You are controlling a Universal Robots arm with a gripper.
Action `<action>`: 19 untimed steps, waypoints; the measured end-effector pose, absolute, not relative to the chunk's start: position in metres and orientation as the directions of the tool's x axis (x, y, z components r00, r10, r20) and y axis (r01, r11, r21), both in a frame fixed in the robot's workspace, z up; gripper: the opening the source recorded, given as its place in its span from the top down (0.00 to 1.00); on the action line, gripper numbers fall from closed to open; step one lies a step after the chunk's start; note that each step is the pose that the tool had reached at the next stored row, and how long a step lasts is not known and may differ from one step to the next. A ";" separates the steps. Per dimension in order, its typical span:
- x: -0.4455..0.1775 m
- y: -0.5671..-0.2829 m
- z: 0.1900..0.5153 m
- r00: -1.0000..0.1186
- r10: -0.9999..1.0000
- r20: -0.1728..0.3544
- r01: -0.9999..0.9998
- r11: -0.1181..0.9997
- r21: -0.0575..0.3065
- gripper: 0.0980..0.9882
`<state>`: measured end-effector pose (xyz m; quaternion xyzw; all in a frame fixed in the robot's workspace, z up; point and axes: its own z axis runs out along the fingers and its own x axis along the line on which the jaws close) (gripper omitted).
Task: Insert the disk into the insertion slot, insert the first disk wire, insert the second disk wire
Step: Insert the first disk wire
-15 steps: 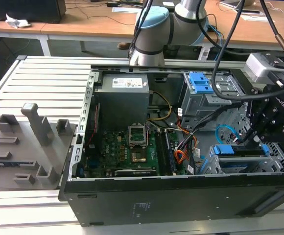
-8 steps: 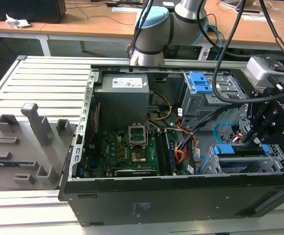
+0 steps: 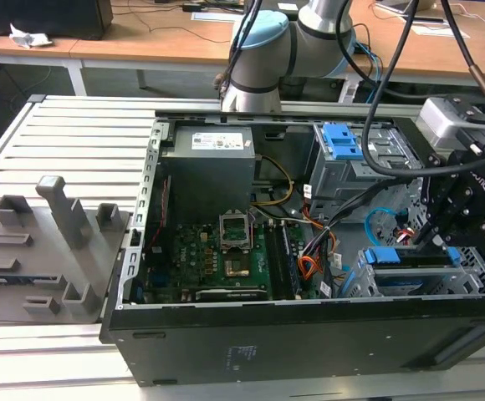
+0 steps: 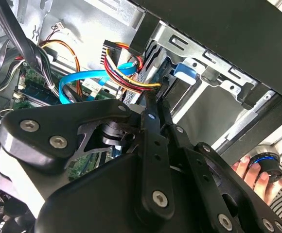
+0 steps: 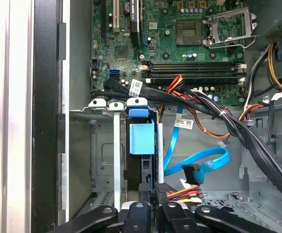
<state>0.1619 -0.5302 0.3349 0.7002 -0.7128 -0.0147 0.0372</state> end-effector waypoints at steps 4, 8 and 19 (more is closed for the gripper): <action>0.162 -0.530 0.333 -0.017 -0.999 0.030 -0.997 0.019 0.073 0.85; 0.162 -0.529 0.360 -0.017 -0.999 0.032 -0.997 0.019 0.073 0.85; 0.158 -0.524 0.401 -0.017 -0.999 0.033 -0.997 0.019 0.073 0.99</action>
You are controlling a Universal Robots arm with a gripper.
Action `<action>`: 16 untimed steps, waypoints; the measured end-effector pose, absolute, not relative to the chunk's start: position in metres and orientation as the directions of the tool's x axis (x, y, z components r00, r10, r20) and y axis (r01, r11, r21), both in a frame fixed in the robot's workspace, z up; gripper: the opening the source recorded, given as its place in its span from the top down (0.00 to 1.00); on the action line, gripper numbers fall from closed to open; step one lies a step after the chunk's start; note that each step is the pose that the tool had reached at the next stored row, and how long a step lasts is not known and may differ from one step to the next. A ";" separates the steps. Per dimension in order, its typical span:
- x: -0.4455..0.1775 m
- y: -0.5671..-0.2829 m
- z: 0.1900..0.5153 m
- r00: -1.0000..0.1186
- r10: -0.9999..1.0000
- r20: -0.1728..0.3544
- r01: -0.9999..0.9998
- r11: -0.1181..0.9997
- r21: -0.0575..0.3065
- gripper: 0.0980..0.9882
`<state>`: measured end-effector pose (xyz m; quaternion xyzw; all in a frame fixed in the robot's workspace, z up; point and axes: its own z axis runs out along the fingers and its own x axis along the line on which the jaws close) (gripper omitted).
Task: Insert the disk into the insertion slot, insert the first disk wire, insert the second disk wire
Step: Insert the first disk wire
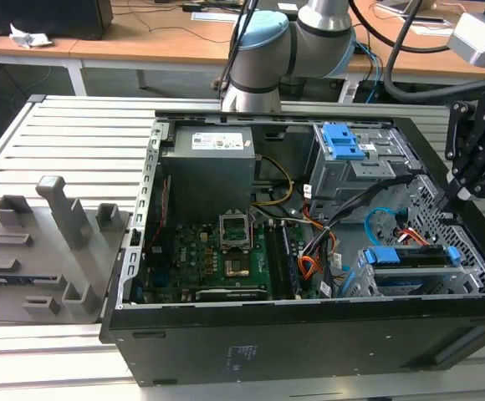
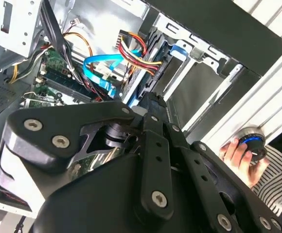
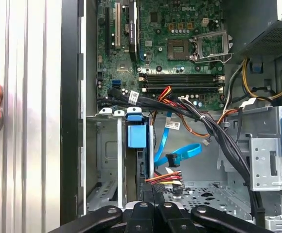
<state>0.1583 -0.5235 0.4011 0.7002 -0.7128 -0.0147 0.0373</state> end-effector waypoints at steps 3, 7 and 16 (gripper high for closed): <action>0.144 -0.524 0.401 -0.017 -0.999 0.033 -0.997 0.019 0.073 0.99; 0.140 -0.524 0.401 -0.017 -0.999 0.033 -0.997 0.019 0.073 0.99; 0.139 -0.524 0.401 -0.017 -0.999 0.033 -0.997 0.019 0.073 0.99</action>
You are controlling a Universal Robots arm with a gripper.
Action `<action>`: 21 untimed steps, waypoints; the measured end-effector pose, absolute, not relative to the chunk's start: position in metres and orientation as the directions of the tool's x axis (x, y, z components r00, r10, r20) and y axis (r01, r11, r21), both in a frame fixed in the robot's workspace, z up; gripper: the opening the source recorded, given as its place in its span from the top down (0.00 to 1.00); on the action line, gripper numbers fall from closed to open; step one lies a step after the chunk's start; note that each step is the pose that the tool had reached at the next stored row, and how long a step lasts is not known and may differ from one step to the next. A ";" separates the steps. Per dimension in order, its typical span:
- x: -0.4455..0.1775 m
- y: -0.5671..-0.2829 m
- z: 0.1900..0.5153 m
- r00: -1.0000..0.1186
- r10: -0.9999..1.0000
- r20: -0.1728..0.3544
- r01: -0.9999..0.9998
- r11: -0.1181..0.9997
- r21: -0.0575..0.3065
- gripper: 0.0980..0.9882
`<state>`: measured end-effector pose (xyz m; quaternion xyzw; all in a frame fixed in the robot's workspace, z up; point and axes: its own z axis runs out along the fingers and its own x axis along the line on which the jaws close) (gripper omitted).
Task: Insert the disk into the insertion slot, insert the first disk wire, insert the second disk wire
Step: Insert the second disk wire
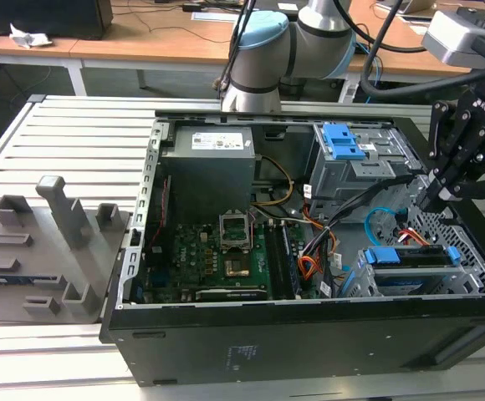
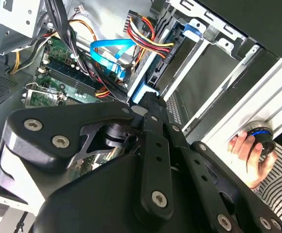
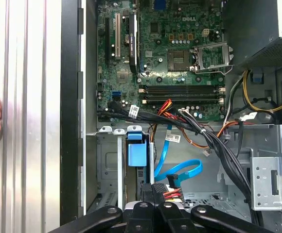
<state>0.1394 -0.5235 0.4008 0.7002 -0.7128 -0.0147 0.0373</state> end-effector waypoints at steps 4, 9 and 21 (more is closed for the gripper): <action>0.139 -0.524 0.401 -0.017 -0.999 0.033 -0.997 0.019 0.073 0.99; 0.139 -0.524 0.401 -0.017 -0.999 0.033 -0.997 0.019 0.073 0.92; 0.138 -0.520 0.398 0.233 -0.972 0.032 -0.970 -0.230 0.073 0.77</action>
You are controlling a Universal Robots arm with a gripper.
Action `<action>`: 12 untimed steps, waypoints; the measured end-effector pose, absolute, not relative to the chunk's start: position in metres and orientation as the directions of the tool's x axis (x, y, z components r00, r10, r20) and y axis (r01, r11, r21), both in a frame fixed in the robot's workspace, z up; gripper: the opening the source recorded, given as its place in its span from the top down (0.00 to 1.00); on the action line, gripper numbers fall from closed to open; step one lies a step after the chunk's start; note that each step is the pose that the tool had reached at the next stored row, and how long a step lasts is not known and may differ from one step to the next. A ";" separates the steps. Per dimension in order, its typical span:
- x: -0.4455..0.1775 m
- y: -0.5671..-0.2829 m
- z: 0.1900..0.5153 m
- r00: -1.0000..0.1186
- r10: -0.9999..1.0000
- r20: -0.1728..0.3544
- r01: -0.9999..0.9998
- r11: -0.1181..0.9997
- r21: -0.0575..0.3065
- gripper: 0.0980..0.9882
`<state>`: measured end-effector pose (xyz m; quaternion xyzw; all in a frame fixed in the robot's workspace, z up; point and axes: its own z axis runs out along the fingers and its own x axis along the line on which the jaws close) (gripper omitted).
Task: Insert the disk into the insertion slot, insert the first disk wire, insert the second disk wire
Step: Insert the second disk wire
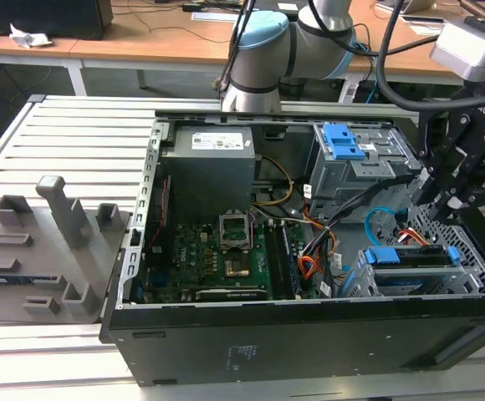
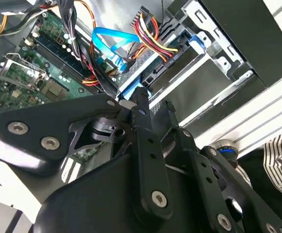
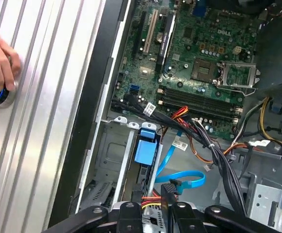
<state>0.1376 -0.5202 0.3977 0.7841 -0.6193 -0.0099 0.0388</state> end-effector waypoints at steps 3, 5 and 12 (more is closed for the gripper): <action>0.135 -0.512 0.390 0.233 -0.972 0.032 -0.970 -0.230 0.073 0.77; 0.135 -0.507 0.385 0.234 -0.972 0.032 -0.970 -0.231 0.073 0.77; 0.130 -0.494 0.368 0.240 -0.970 0.032 -0.969 -0.237 0.073 0.77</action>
